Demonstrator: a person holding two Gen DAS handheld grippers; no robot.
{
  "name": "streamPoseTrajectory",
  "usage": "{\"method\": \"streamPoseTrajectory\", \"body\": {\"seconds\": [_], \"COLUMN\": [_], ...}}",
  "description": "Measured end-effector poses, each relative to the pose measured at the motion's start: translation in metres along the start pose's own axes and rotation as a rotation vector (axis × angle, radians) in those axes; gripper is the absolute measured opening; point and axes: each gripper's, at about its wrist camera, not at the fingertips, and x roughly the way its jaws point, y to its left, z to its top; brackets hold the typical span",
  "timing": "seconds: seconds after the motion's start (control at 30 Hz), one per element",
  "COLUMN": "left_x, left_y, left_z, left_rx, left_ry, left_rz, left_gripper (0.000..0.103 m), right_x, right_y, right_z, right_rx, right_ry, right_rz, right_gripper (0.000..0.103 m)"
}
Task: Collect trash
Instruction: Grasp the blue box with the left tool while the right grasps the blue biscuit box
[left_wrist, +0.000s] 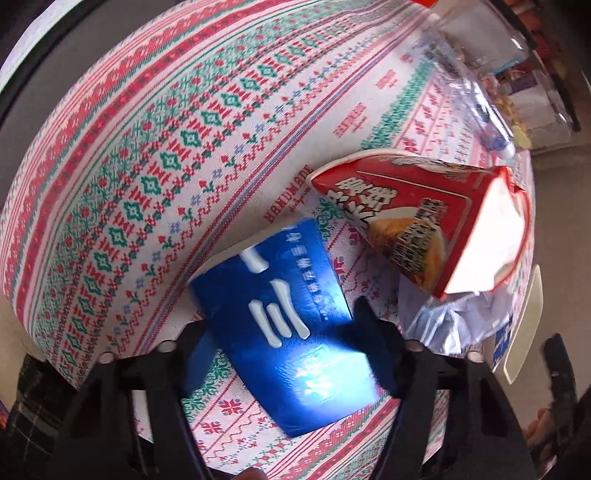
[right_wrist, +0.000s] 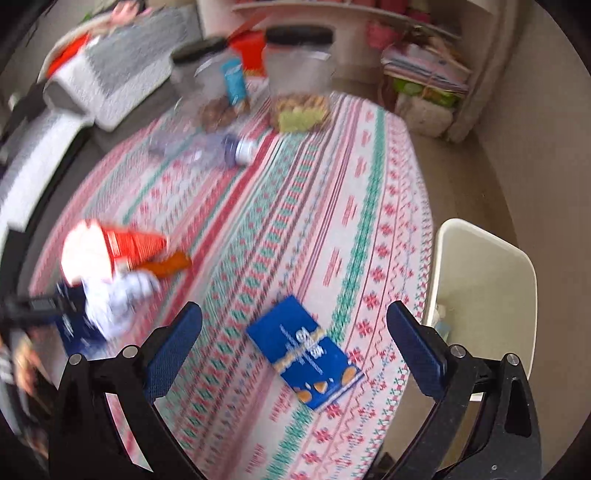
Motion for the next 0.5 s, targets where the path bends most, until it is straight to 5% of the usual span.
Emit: {"method": "streamPoseTrajectory", "body": {"seconds": [0.13,0.3,0.4,0.5], "left_x": [-0.014,-0.034,-0.044,-0.052], "left_y": [0.002,0.006,0.008,0.018], "left_z": [-0.008,-0.018,-0.016,-0.008], "left_rx": [0.052,0.121,0.151,0.134], "left_ry": [-0.014,-0.043,-0.084,-0.112], "left_rz": [-0.012,-0.011,0.019,0.021], "left_gripper": [0.057,0.057,0.057,0.057], "right_x": [0.037,0.064,0.074,0.066], "right_y": [0.016,0.013,0.006,0.002], "right_z": [-0.02,-0.025,-0.025,-0.02], "right_rx": [-0.156,-0.168,-0.116,-0.059], "right_ry": [0.12,0.175,0.202,0.178], "right_rz": [-0.027,0.011,0.043,0.062], "right_gripper": [0.096,0.094,0.086,0.056]}}
